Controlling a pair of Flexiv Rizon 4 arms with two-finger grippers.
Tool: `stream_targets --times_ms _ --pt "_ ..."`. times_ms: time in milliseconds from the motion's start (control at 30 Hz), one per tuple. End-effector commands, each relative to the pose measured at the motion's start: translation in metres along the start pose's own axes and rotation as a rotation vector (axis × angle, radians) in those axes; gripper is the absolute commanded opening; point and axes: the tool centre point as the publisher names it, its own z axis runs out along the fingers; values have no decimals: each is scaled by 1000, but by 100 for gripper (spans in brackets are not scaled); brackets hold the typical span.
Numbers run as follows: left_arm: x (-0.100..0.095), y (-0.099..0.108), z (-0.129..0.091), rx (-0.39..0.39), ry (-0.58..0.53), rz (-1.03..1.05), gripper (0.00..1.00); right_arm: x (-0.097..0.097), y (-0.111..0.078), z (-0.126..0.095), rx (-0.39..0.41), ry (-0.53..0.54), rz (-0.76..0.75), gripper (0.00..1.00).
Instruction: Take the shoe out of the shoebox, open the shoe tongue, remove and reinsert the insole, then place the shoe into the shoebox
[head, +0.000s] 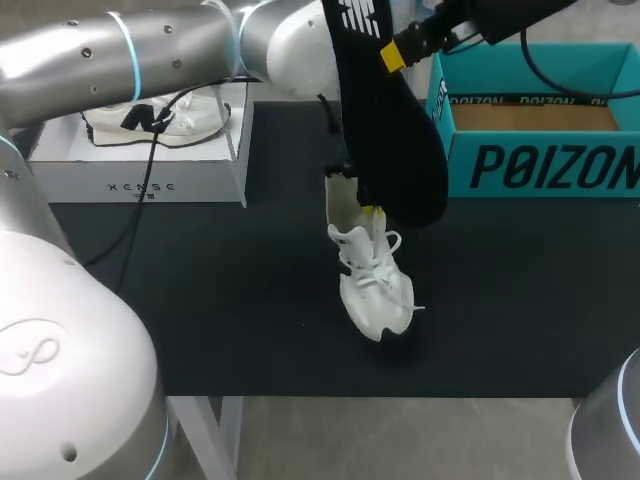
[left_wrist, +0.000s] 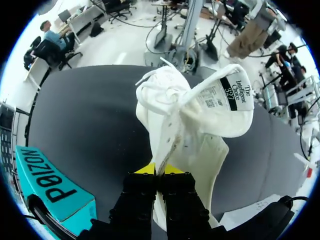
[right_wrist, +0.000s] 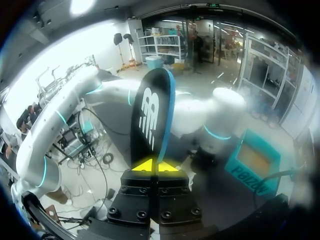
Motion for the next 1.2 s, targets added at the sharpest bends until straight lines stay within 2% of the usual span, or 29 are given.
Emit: stream_targets --times_ms 33,367,733,967,1100,1133,1200 --pt "-10 -2 8 6 163 217 0 0 2 1 4 1 1 0" --pt "-18 -11 32 17 193 237 0 0 2 1 4 1 1 0" --pt "-20 -6 31 43 162 160 0 0 2 1 4 1 1 0" --pt "-22 -11 43 62 154 157 0 0 2 1 4 1 1 0" --pt "-22 -14 52 43 174 156 0 0 2 1 4 1 1 0" --pt "-22 -15 53 37 171 148 8 0 2 1 4 1 1 0" --pt "-22 -16 56 43 179 149 84 0 2 1 4 1 1 0"
